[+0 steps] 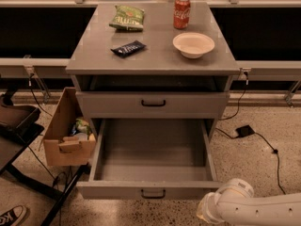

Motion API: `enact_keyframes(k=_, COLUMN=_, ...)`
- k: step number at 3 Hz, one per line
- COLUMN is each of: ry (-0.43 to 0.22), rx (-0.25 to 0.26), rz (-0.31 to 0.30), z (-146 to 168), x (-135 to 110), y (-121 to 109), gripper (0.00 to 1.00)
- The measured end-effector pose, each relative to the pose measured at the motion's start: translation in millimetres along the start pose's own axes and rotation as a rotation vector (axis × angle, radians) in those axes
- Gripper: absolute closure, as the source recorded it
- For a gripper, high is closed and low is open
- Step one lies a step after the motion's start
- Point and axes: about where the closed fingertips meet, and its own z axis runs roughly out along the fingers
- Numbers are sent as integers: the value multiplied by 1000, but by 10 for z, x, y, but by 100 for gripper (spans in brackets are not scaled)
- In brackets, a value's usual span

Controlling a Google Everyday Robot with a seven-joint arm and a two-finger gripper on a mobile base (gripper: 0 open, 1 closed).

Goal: Close middle drawer

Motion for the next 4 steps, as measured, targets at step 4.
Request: enact_keyframes(k=4, ry=-106, rx=226, rz=-27, z=165, x=-171, y=-876, gripper=100)
